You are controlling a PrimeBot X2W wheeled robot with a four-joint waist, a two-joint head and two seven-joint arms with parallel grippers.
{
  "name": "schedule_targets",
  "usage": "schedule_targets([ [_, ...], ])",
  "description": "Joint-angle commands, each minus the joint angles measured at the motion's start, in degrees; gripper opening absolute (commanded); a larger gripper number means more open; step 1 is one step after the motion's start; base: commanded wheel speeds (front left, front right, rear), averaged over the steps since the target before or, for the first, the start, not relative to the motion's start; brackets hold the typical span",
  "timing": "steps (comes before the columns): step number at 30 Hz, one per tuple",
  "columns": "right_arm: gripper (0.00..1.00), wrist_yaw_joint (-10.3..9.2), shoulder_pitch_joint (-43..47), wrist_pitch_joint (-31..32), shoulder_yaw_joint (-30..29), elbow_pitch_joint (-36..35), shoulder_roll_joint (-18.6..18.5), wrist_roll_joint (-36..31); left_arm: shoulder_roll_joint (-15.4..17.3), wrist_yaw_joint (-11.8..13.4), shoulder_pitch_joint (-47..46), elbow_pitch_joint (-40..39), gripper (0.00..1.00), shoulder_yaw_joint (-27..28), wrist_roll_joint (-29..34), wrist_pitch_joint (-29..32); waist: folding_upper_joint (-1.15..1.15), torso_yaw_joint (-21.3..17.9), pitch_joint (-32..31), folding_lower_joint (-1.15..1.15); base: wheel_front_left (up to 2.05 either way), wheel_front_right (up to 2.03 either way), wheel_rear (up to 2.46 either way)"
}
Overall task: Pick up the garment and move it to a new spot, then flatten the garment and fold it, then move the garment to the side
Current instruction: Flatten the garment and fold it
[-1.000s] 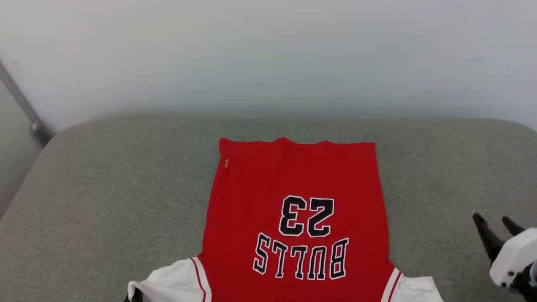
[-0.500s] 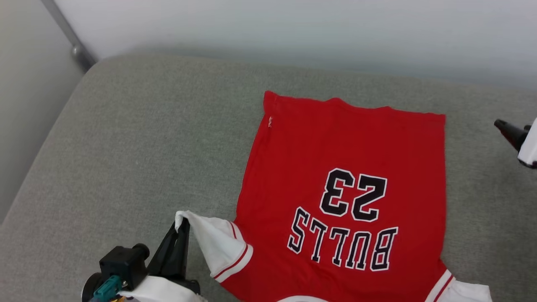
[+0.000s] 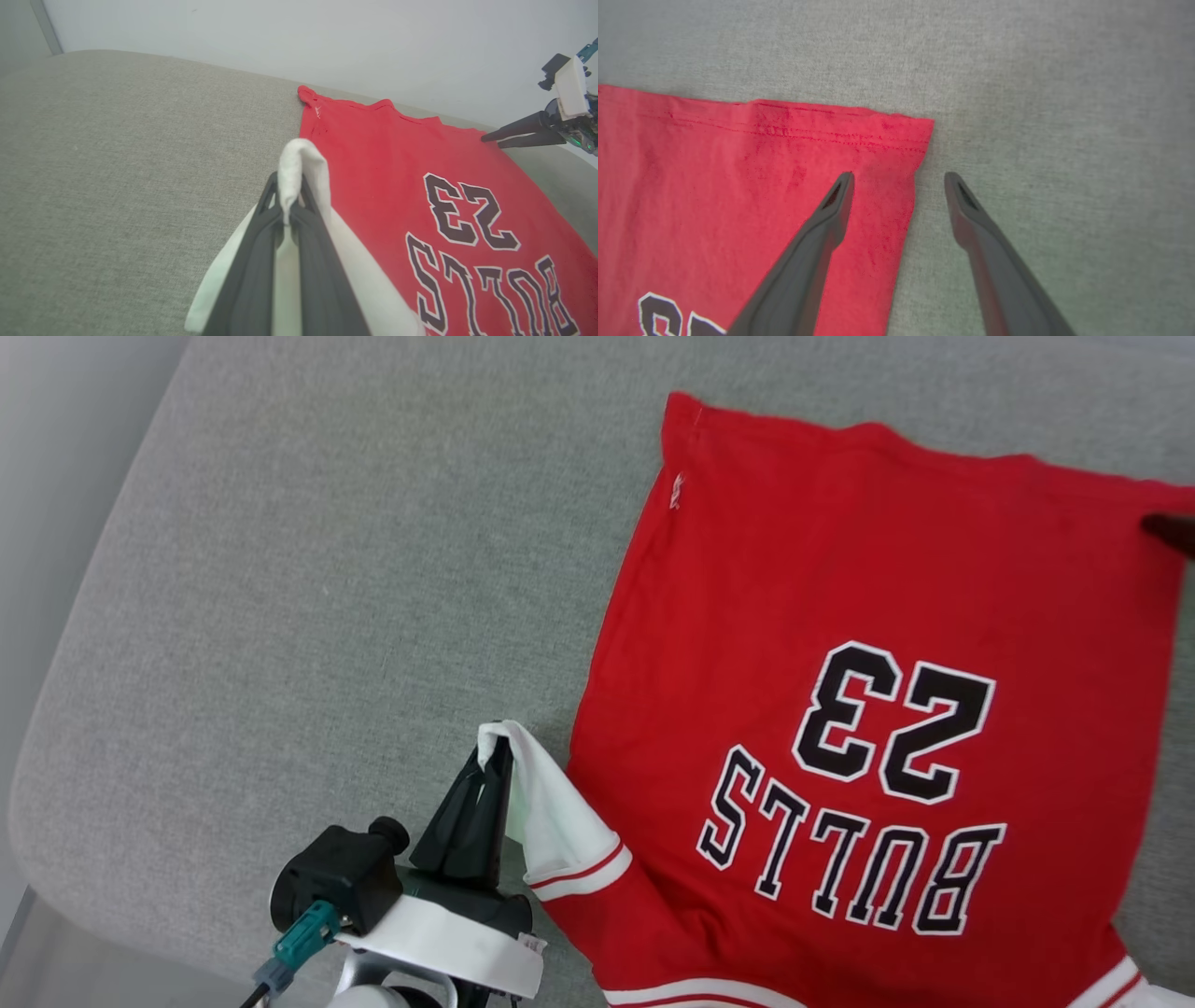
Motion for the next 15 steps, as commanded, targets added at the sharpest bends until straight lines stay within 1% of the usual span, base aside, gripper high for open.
schedule_targets([
  [1,1.0,-0.02,-0.4,0.5,0.1,0.7,0.5,0.0,0.0,-0.2,-0.8,0.4,0.0,0.1,0.2,-0.5,0.0,1.6,2.3,-0.02,0.0,0.0,0.0],
  [5,1.0,-0.02,0.6,3.2,0.6,3.4,1.8,0.4,-1.1,-0.4,-1.9,2.0,0.0,-0.6,0.5,-1.3,0.0,1.6,2.9,-0.02,0.0,0.0,0.0],
  [7,1.0,-0.01,1.2,5.6,1.3,4.9,2.6,0.3,-1.4,-0.7,-2.4,2.9,0.0,-0.8,0.4,-1.5,0.0,1.5,2.8,-0.02,0.0,0.0,0.0],
  [8,0.55,-0.01,1.4,6.1,1.6,5.2,2.7,0.4,-1.5,-0.8,-2.6,3.2,0.0,-0.8,0.3,-1.7,0.0,1.5,2.7,-0.02,0.0,0.0,0.0],
  [9,0.33,-0.01,1.4,6.4,1.9,5.2,2.8,0.4,-1.6,-0.8,-2.6,3.4,0.0,-0.9,0.3,-1.8,0.0,1.4,2.6,-0.02,0.0,0.0,0.0],
  [10,0.0,-0.01,1.3,6.0,2.2,4.8,2.7,0.5,-1.7,-0.8,-2.6,3.6,0.0,-0.9,0.2,-1.9,0.0,1.4,2.4,-0.02,0.0,0.0,0.0],
  [12,0.0,-0.01,1.2,5.4,2.3,4.4,2.7,0.7,-1.6,-0.9,-2.6,3.9,0.0,-1.0,0.2,-1.9,0.0,1.3,2.2,-0.02,0.0,0.0,0.0],
  [15,0.0,-0.02,0.6,3.5,3.6,2.7,1.3,-0.2,-1.5,-1.0,-2.5,4.7,0.0,-1.0,0.0,-1.9,0.0,1.1,1.0,-0.02,0.0,0.0,0.0],
])
